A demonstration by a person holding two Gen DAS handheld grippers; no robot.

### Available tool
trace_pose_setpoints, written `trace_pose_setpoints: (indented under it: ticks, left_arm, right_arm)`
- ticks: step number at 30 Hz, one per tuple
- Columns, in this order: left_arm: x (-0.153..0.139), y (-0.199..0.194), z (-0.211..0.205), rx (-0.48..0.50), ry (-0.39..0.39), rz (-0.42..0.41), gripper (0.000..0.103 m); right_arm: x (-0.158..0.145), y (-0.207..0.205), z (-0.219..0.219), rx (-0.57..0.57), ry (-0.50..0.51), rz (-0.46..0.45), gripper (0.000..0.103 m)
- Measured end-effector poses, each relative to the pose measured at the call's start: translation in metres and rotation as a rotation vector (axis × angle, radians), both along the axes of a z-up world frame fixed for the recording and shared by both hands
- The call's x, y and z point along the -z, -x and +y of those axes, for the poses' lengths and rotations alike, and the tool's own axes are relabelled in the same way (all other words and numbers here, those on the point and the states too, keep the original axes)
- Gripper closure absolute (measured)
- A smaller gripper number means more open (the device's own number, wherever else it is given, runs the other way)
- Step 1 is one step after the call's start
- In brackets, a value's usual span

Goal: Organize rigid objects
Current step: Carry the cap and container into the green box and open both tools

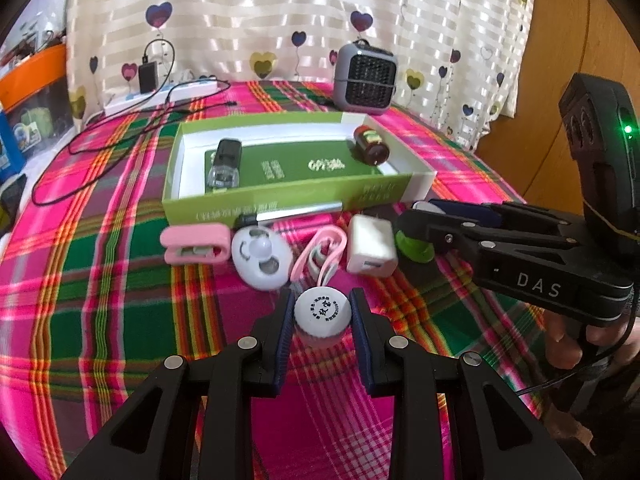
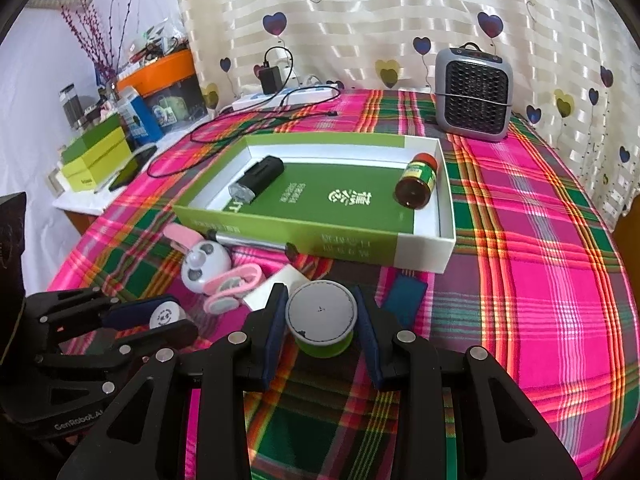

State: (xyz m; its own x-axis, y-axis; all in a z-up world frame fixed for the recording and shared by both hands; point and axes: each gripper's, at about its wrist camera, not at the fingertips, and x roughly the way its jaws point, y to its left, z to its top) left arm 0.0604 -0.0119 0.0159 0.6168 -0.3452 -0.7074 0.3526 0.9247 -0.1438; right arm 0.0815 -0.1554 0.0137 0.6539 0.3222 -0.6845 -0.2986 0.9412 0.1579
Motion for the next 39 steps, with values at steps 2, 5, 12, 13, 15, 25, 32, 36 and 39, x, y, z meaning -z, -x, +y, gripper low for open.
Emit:
trace_pose_setpoints:
  ticks: [2, 5, 12, 13, 15, 25, 32, 36, 39]
  left_arm:
    - [-0.006, -0.003, 0.0, 0.005, 0.01, -0.008, 0.077]
    - [-0.015, -0.012, 0.001, 0.007, 0.014, -0.022, 0.077]
    - [-0.037, -0.044, 0.0, 0.017, 0.01, -0.068, 0.077]
    - [-0.039, -0.049, 0.0, 0.021, 0.011, -0.073, 0.077]
    - [-0.042, -0.061, -0.001, 0.027, 0.011, -0.075, 0.077]
    - [-0.039, -0.12, -0.005, 0.018, 0.014, -0.048, 0.077]
    - [-0.026, -0.154, -0.007, 0.016, 0.003, -0.025, 0.077]
    - [-0.019, -0.171, -0.006, 0.002, 0.001, -0.012, 0.077]
    - [-0.015, -0.178, -0.007, -0.002, -0.003, -0.007, 0.077]
  right_arm:
    - [-0.004, -0.002, 0.0, -0.001, -0.01, -0.002, 0.068]
    - [-0.015, -0.007, 0.0, -0.002, -0.009, -0.022, 0.068]
    - [-0.035, -0.031, -0.005, 0.01, -0.012, -0.053, 0.068]
    - [-0.036, -0.034, -0.005, 0.012, -0.012, -0.056, 0.068]
    - [-0.04, -0.042, -0.006, 0.014, -0.011, -0.062, 0.068]
    - [-0.037, -0.093, -0.009, 0.026, -0.022, -0.022, 0.068]
    - [-0.029, -0.127, -0.008, 0.028, -0.028, 0.002, 0.068]
    - [-0.021, -0.144, -0.006, 0.043, -0.018, 0.023, 0.068]
    - [-0.017, -0.15, -0.005, 0.044, -0.008, 0.027, 0.068]
